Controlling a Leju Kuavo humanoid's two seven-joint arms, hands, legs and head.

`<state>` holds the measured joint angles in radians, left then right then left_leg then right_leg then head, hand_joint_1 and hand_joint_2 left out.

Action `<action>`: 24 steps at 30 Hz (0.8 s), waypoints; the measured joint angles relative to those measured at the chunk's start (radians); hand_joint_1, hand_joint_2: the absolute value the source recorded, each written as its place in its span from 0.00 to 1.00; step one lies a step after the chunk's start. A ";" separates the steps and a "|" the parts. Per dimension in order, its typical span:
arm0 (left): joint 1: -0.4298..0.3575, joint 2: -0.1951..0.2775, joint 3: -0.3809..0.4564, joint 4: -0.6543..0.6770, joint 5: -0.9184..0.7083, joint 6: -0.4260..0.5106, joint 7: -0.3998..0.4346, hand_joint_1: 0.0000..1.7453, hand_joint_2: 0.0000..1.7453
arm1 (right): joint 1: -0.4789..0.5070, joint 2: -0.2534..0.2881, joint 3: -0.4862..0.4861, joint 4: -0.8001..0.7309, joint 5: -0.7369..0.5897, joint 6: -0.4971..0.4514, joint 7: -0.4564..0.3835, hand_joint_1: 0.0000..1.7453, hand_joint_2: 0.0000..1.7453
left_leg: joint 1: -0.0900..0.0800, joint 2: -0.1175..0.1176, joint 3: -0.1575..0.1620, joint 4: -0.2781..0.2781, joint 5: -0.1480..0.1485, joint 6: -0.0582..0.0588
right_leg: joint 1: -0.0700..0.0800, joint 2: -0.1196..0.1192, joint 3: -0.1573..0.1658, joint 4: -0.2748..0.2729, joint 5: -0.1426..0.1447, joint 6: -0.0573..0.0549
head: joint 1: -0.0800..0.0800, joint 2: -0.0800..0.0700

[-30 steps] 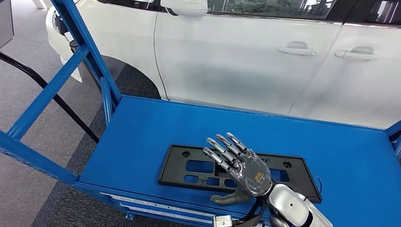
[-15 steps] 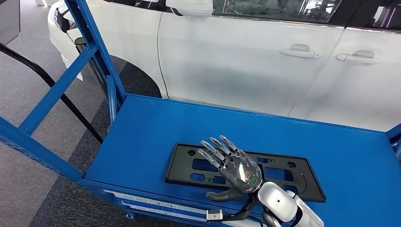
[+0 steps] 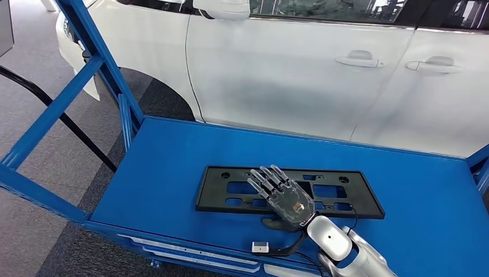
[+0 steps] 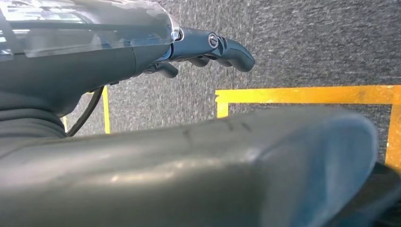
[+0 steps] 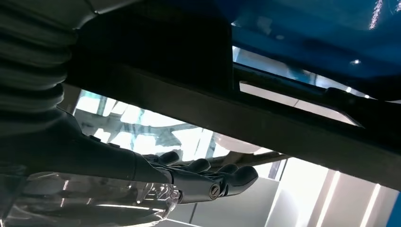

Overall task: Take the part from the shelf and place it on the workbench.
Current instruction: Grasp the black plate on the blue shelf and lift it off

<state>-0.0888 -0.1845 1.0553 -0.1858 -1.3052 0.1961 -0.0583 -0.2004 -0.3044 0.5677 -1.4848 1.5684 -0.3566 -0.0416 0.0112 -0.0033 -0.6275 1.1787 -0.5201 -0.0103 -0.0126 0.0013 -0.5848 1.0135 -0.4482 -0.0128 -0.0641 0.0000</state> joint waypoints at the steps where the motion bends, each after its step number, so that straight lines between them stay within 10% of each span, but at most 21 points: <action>1: -0.001 0.000 0.001 0.000 0.000 0.000 0.001 0.00 0.00 | -0.011 -0.002 0.012 0.006 0.000 0.001 0.013 0.00 1.00 | -0.002 0.000 0.032 -0.071 0.029 0.006 | 0.002 0.002 0.000 0.002 -0.001 0.002 | 0.000 0.000; 7: -0.004 -0.002 0.008 0.000 0.011 0.001 0.010 0.00 0.00 | -0.077 -0.008 0.071 0.047 0.001 0.003 0.032 0.00 1.00 | -0.003 0.000 0.071 -0.173 0.062 0.035 | 0.003 0.004 -0.013 0.017 -0.008 0.033 | 0.000 0.000; 12: -0.004 -0.005 0.016 0.000 0.018 0.003 0.010 0.00 0.00 | -0.104 -0.008 0.100 0.080 0.001 0.007 0.038 0.00 1.00 | -0.002 0.001 0.071 -0.180 0.068 0.046 | -0.002 0.002 -0.134 0.273 -0.123 0.048 | 0.000 0.000; 16: -0.004 -0.007 0.019 0.000 0.022 0.006 0.007 0.00 0.00 | -0.128 -0.008 0.118 0.096 0.001 0.014 0.040 0.04 1.00 | -0.002 -0.001 0.075 -0.172 0.061 0.037 | -0.009 -0.001 -0.048 0.093 -0.016 0.047 | 0.000 0.000; 20: -0.004 -0.008 0.021 0.000 0.023 0.011 0.005 0.00 0.00 | -0.146 -0.007 0.128 0.109 0.001 0.027 0.031 0.79 1.00 | -0.007 -0.001 0.072 -0.168 0.056 0.016 | -0.002 0.002 -0.012 0.007 0.003 0.025 | 0.000 0.000; 24: -0.005 -0.008 0.022 0.000 0.023 0.012 0.004 0.00 0.00 | -0.156 -0.007 0.137 0.121 0.001 0.037 0.023 0.92 1.00 | -0.001 -0.001 0.033 -0.075 -0.005 -0.004 | -0.007 -0.002 -0.008 -0.003 0.008 0.002 | 0.000 0.000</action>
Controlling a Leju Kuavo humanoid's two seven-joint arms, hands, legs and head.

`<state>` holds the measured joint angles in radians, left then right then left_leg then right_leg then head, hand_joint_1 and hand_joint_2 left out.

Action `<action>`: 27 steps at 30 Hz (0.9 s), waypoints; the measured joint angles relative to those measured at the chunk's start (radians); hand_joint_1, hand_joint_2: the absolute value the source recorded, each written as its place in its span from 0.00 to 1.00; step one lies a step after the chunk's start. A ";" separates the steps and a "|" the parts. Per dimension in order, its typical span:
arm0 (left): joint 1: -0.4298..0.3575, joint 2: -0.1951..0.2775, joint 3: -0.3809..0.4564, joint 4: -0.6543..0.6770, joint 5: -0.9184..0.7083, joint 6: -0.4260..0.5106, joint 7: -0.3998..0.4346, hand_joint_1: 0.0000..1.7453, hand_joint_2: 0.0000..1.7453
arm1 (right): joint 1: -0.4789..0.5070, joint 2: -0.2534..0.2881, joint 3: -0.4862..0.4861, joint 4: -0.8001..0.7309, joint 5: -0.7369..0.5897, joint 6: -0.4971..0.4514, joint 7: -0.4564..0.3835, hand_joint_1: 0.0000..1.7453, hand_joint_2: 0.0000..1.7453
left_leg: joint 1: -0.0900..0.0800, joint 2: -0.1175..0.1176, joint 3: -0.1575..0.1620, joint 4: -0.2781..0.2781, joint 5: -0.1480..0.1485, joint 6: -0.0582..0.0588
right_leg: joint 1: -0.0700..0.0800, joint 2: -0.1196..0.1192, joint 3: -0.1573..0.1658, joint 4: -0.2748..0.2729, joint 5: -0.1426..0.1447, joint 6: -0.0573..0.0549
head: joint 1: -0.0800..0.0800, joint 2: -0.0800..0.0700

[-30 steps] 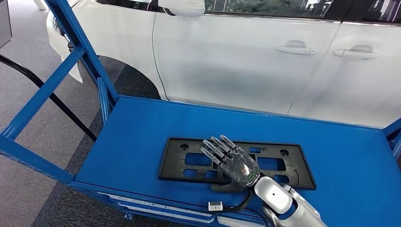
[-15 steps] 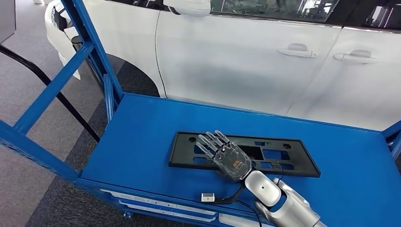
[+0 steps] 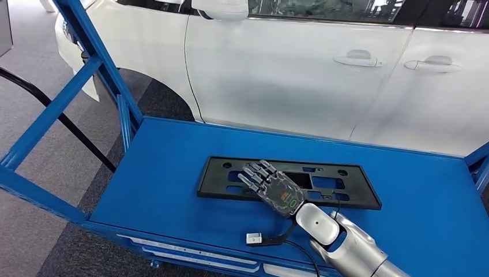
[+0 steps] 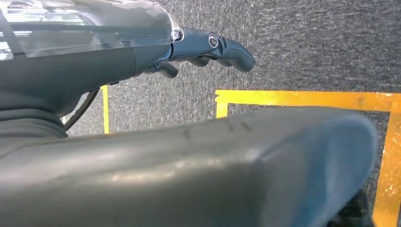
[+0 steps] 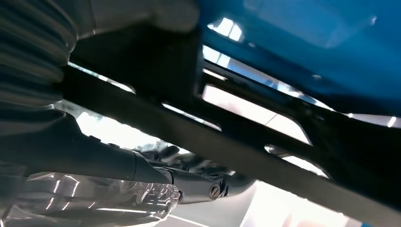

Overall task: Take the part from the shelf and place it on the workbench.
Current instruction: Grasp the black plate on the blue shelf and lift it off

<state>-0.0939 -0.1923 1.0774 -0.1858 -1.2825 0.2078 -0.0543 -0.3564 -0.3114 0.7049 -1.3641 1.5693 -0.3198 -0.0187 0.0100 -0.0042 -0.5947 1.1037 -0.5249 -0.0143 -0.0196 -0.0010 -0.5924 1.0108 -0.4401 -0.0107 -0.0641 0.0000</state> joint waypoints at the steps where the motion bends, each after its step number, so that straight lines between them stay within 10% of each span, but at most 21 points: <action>1: 0.001 0.000 0.000 0.000 0.000 0.000 0.000 0.00 0.00 | -0.001 0.000 0.002 0.002 0.000 0.001 0.000 0.97 1.00 | 0.001 0.000 -0.032 0.069 -0.035 -0.004 | 0.001 -0.001 -0.001 0.000 0.000 -0.002 | 0.000 0.000; 4: 0.003 0.000 0.002 0.000 0.000 0.001 0.000 0.00 0.00 | -0.002 0.000 0.006 0.009 0.000 0.008 0.000 0.99 1.00 | 0.002 0.000 -0.098 0.204 -0.071 -0.007 | 0.003 0.000 -0.002 0.001 0.000 -0.004 | 0.000 0.000; 9: 0.001 0.003 0.003 0.000 -0.003 0.002 -0.002 0.00 0.00 | -0.008 0.000 0.008 0.010 -0.001 0.034 0.002 1.00 1.00 | -0.003 0.000 0.028 -0.069 0.061 0.013 | 0.009 0.003 0.004 0.005 -0.003 0.007 | 0.000 0.000; 14: 0.001 0.004 0.003 0.000 -0.004 0.005 -0.006 0.00 0.00 | -0.009 0.000 0.007 0.001 -0.001 0.047 0.002 0.99 1.00 | -0.004 0.001 0.036 -0.097 0.072 0.035 | 0.007 0.005 0.000 0.009 -0.005 0.031 | 0.000 0.000; 20: 0.002 0.004 0.004 0.000 -0.011 0.008 -0.013 0.00 0.00 | 0.004 -0.007 0.003 -0.007 -0.001 0.051 0.000 0.99 1.00 | -0.003 0.004 0.035 -0.106 0.079 0.052 | 0.002 0.004 -0.129 0.287 -0.133 0.054 | 0.000 0.000; 24: 0.000 0.004 0.002 0.000 -0.026 0.006 -0.015 0.00 0.00 | -0.008 -0.007 -0.018 -0.007 -0.013 0.046 -0.040 0.99 1.00 | -0.005 0.002 0.036 -0.096 0.073 0.042 | -0.004 0.001 -0.025 0.076 -0.022 0.051 | 0.000 0.000; 27: -0.004 0.004 -0.001 0.000 -0.035 0.002 -0.013 0.00 0.00 | -0.041 -0.006 -0.056 -0.008 -0.091 0.043 -0.138 0.99 1.00 | -0.010 0.002 0.026 -0.088 0.070 0.027 | 0.001 0.003 -0.001 0.013 -0.008 0.033 | 0.000 0.000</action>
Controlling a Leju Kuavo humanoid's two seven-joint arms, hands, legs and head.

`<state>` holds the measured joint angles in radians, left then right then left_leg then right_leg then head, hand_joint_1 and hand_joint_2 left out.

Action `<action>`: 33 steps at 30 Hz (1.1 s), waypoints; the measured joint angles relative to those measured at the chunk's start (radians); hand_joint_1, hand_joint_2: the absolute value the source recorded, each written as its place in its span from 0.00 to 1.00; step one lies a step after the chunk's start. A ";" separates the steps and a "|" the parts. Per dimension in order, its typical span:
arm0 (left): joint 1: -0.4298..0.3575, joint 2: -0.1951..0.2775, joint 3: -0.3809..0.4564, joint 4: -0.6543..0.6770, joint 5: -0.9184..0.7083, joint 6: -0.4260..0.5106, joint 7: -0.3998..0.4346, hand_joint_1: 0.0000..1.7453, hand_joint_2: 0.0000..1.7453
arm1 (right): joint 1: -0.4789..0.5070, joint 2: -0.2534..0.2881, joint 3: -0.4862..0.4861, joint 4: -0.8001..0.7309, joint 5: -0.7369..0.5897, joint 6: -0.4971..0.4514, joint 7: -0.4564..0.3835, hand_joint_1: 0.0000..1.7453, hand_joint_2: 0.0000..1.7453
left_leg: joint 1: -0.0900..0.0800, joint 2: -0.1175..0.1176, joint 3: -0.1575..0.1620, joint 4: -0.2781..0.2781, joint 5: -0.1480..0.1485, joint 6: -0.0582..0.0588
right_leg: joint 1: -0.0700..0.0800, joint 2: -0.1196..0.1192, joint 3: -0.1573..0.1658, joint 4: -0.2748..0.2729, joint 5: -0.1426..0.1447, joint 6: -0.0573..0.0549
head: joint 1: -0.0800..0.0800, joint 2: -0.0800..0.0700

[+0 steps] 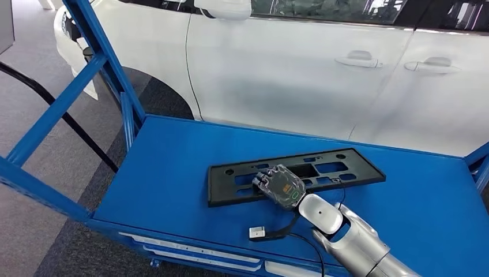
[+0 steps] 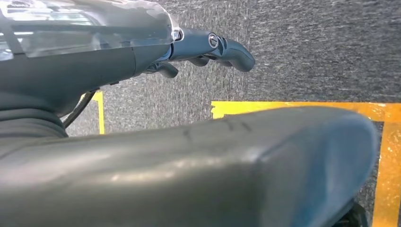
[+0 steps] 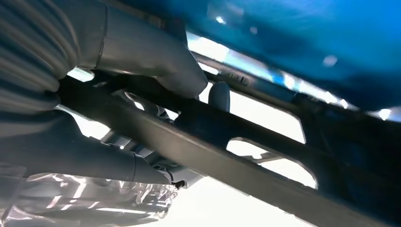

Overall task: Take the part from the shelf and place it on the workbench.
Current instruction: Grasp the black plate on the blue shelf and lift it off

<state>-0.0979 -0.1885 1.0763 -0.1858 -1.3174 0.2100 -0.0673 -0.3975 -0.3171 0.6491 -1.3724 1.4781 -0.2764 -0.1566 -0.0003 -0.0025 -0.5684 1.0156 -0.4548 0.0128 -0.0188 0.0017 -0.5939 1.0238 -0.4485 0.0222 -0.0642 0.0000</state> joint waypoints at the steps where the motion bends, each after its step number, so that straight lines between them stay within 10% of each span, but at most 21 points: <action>1: -0.001 0.000 -0.002 0.000 -0.001 -0.001 0.000 0.00 0.00 | -0.016 0.000 -0.015 -0.002 -0.046 0.000 -0.041 0.99 1.00 | 0.001 0.000 -0.001 -0.001 0.001 -0.005 | -0.001 0.001 -0.003 0.000 0.002 -0.006 | 0.000 0.000; 4: -0.002 -0.001 -0.005 0.000 -0.002 -0.004 -0.003 0.00 0.00 | -0.083 -0.001 -0.061 -0.016 -0.209 0.006 -0.144 1.00 1.00 | 0.004 0.000 -0.028 0.059 -0.039 -0.021 | -0.004 0.000 -0.005 -0.006 0.008 -0.026 | 0.000 0.000; 7: -0.003 -0.002 -0.006 0.000 -0.003 -0.005 -0.005 0.00 0.00 | -0.145 -0.001 -0.100 -0.044 -0.344 0.029 -0.208 1.00 1.00 | 0.007 0.000 -0.124 0.266 -0.133 -0.030 | -0.002 -0.001 -0.005 -0.007 0.009 -0.033 | 0.000 0.000; 9: -0.002 -0.004 -0.007 0.000 -0.005 -0.006 -0.007 0.00 0.00 | -0.166 -0.001 -0.117 -0.073 -0.440 0.052 -0.243 1.00 1.00 | 0.007 0.000 -0.151 0.316 -0.131 -0.030 | 0.000 -0.002 -0.005 -0.006 0.008 -0.033 | 0.000 0.000; 11: -0.002 -0.005 -0.010 0.000 -0.010 -0.010 -0.011 0.00 0.00 | -0.176 -0.001 -0.136 -0.117 -0.556 0.074 -0.282 1.00 1.00 | 0.007 0.000 -0.104 0.206 -0.061 -0.023 | 0.001 -0.002 -0.003 -0.004 0.007 -0.031 | 0.000 0.000; 15: -0.001 -0.006 -0.018 0.000 -0.019 -0.012 -0.027 0.00 1.00 | -0.193 -0.014 -0.176 -0.216 -0.759 0.111 -0.344 1.00 1.00 | 0.001 -0.001 -0.018 0.015 0.004 -0.004 | 0.007 0.000 -0.006 0.000 0.004 -0.014 | 0.000 0.000; 19: 0.004 -0.010 -0.028 0.000 -0.028 -0.001 -0.039 0.00 1.00 | -0.194 -0.032 -0.198 -0.312 -0.919 0.153 -0.380 1.00 1.00 | 0.006 -0.002 -0.014 -0.004 0.014 0.020 | 0.005 0.000 -0.019 0.029 -0.020 0.009 | 0.000 0.000; 22: 0.004 -0.012 -0.035 0.000 -0.033 0.013 -0.043 0.00 1.00 | -0.186 -0.043 -0.211 -0.383 -1.085 0.226 -0.389 1.00 1.00 | 0.005 -0.001 -0.013 -0.008 0.017 0.030 | 0.004 0.000 -0.105 0.212 -0.112 0.019 | 0.000 0.000; 24: 0.005 -0.013 -0.038 0.000 -0.031 0.024 -0.049 0.00 1.00 | -0.170 -0.047 -0.220 -0.427 -1.237 0.295 -0.387 1.00 1.00 | 0.004 -0.001 -0.012 -0.007 0.015 0.031 | 0.003 -0.001 -0.144 0.286 -0.125 0.022 | 0.000 0.000; 28: 0.005 -0.016 -0.038 0.000 -0.015 0.043 -0.066 0.00 1.00 | -0.129 -0.056 -0.240 -0.491 -1.501 0.434 -0.378 1.00 1.00 | 0.001 -0.005 -0.006 -0.001 0.007 0.025 | 0.006 -0.002 -0.037 0.059 -0.003 0.009 | 0.000 0.000; 33: 0.005 -0.018 -0.038 0.000 -0.009 0.061 -0.076 0.00 1.00 | -0.086 -0.058 -0.247 -0.507 -1.727 0.588 -0.331 1.00 1.00 | -0.004 -0.004 -0.009 0.004 -0.004 0.002 | 0.008 0.000 -0.006 -0.013 0.013 -0.017 | 0.000 0.000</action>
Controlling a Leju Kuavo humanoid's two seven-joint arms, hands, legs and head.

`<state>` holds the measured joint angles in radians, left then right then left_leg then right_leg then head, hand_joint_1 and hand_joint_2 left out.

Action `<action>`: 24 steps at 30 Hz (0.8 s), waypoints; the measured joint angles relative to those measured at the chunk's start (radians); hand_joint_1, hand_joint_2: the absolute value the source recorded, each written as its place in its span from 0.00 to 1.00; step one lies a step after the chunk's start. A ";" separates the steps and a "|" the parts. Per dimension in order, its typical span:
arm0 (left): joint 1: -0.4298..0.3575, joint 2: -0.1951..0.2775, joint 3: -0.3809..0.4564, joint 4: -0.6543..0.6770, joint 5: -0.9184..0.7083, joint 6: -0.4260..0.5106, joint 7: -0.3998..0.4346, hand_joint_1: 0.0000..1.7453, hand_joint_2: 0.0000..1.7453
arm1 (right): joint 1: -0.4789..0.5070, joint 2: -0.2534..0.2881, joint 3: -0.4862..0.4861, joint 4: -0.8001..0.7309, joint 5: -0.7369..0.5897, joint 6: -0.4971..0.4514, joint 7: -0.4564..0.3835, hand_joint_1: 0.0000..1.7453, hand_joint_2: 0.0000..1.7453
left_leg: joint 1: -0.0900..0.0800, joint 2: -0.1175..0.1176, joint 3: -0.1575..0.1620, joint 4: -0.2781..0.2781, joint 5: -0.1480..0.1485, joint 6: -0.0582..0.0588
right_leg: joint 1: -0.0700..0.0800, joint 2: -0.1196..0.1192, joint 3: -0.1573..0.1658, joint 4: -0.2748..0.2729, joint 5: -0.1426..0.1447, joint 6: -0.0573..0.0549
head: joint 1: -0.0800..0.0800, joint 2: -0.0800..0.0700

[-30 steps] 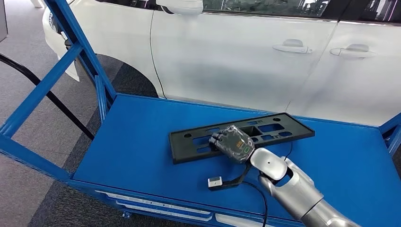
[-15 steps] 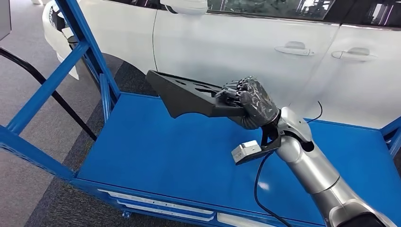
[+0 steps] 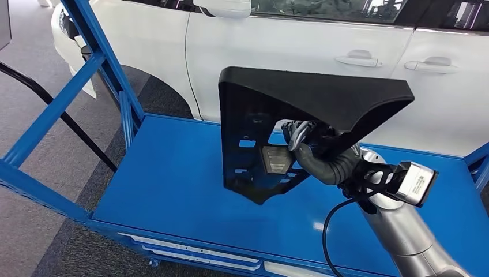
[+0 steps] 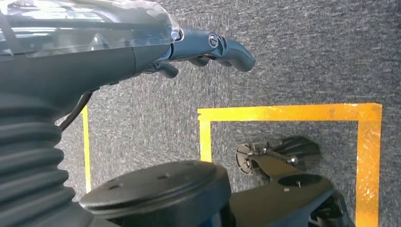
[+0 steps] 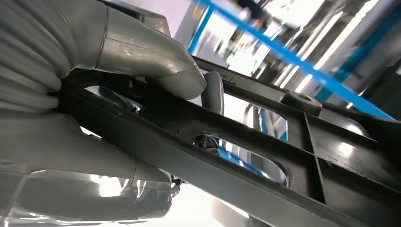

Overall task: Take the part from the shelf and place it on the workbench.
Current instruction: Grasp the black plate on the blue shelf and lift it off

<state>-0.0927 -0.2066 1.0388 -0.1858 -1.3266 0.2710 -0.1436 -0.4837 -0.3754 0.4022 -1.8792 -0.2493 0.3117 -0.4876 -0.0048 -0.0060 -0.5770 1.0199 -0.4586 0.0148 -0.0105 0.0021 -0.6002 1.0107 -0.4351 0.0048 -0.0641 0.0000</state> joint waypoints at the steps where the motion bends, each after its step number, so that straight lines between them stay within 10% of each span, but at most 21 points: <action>1: 0.000 0.000 0.000 0.000 0.000 0.002 -0.001 0.00 1.00 | 0.004 0.000 0.000 0.000 -0.036 0.019 0.012 1.00 1.00 | 0.000 0.000 -0.007 0.020 -0.015 -0.005 | -0.004 -0.001 0.002 -0.004 0.002 -0.006 | 0.000 0.000; 6: -0.002 0.000 0.000 0.000 -0.007 0.010 0.003 0.00 1.00 | 0.031 0.000 0.002 0.001 -0.177 0.091 0.078 1.00 1.00 | 0.010 0.001 -0.132 0.289 -0.133 -0.023 | -0.006 -0.006 0.004 -0.007 0.001 -0.015 | 0.000 0.000; 12: -0.011 0.000 -0.006 0.000 -0.023 0.041 0.014 0.00 1.00 | 0.012 0.000 0.013 0.018 -0.292 0.121 0.156 1.00 1.00 | 0.014 0.001 0.000 0.007 0.004 -0.013 | -0.003 -0.001 0.005 0.003 -0.004 0.004 | 0.000 0.000; 16: -0.012 -0.001 -0.009 0.000 -0.023 0.044 0.014 0.00 1.00 | 0.001 0.000 0.018 0.028 -0.297 0.121 0.167 1.00 1.00 | 0.013 -0.002 0.003 -0.009 0.011 0.013 | -0.007 -0.001 0.000 0.014 -0.013 0.029 | 0.000 0.000; 21: -0.012 -0.002 -0.010 0.000 -0.023 0.046 0.014 0.00 1.00 | -0.006 0.000 0.023 0.039 -0.299 0.121 0.167 1.00 1.00 | 0.012 -0.001 0.004 -0.016 0.017 0.026 | -0.011 -0.001 -0.126 0.280 -0.135 0.041 | 0.000 0.000; 24: -0.011 -0.002 -0.011 0.000 -0.023 0.046 0.014 0.00 1.00 | -0.007 0.000 0.028 0.045 -0.300 0.121 0.167 1.00 1.00 | 0.010 -0.002 0.007 -0.013 0.014 0.024 | -0.010 -0.002 -0.081 0.184 -0.060 0.035 | 0.000 0.000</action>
<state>-0.1042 -0.2086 1.0282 -0.1858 -1.3493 0.3165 -0.1293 -0.4904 -0.3750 0.4298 -1.8340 -0.5495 0.4330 -0.3208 0.0052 -0.0082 -0.5696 1.0072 -0.4449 0.0392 -0.0209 0.0005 -0.6808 1.1945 -0.4950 0.0403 -0.0641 0.0000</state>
